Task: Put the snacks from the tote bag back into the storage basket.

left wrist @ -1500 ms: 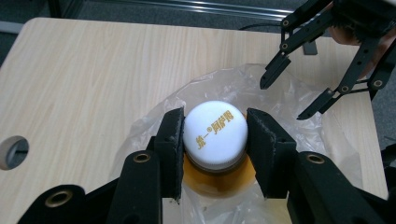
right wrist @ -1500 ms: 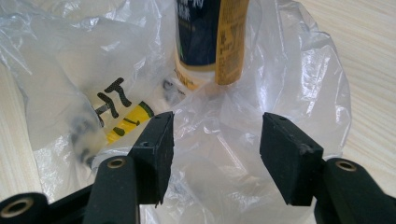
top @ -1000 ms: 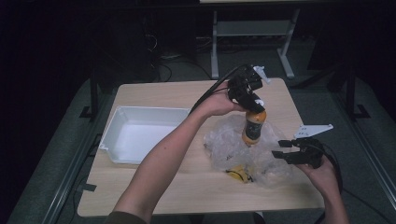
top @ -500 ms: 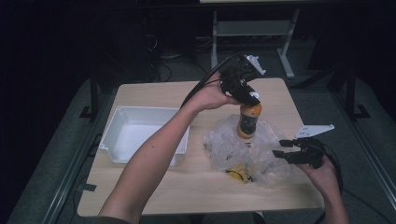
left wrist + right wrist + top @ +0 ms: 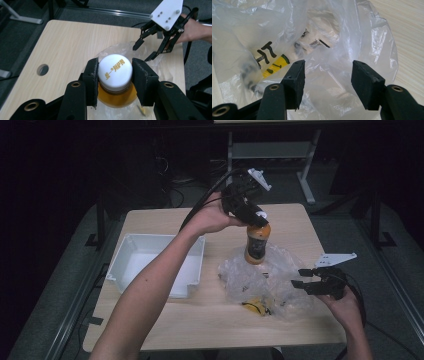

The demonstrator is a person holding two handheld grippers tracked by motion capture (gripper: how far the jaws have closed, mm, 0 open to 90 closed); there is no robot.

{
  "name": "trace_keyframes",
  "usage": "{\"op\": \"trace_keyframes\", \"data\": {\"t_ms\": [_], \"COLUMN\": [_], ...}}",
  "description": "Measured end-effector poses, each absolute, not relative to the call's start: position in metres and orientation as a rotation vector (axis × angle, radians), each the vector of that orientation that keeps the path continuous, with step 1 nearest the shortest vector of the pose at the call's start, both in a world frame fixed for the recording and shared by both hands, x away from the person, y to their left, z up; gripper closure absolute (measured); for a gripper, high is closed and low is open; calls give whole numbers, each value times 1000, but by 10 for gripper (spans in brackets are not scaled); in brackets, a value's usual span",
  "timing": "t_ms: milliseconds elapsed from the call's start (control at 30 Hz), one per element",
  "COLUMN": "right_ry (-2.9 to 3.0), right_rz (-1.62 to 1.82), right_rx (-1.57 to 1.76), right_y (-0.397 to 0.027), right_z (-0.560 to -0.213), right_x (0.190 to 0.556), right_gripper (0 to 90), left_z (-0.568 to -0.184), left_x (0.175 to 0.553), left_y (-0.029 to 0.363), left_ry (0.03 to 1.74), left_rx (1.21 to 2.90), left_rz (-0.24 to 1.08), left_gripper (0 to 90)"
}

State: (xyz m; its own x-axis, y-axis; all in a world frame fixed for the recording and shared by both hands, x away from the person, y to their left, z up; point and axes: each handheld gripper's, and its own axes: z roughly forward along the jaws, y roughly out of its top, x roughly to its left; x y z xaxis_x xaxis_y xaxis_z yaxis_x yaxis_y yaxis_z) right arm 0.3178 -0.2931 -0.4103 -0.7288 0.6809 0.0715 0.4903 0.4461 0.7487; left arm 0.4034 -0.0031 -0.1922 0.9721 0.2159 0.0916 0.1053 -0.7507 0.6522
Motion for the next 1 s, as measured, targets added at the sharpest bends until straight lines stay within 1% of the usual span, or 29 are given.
{"op": "trace_keyframes", "data": {"t_ms": [100, 200, 433, 733, 1000], "right_ry": [2459, 2453, 2445, 2424, 2416], "right_rz": [1149, 1154, 1156, 1162, 1158], "right_rx": [1011, 1011, 1002, 1013, 1014], "right_y": [-293, -294, -294, -296, -295], "right_z": [-410, -410, -408, -406, -405], "right_x": [318, 318, 317, 317, 316], "right_gripper": [440, 440, 436, 400, 393], "left_z": [-189, -186, -183, -183, -184], "left_x": [401, 401, 397, 398, 396], "left_y": [3, 10, 25, 51, 78], "left_ry": [250, 270, 285, 322, 353], "left_rx": [2420, 2419, 2441, 2459, 2448], "left_rz": [224, 209, 249, 274, 297], "left_gripper": [589, 589, 589, 589, 589]}}
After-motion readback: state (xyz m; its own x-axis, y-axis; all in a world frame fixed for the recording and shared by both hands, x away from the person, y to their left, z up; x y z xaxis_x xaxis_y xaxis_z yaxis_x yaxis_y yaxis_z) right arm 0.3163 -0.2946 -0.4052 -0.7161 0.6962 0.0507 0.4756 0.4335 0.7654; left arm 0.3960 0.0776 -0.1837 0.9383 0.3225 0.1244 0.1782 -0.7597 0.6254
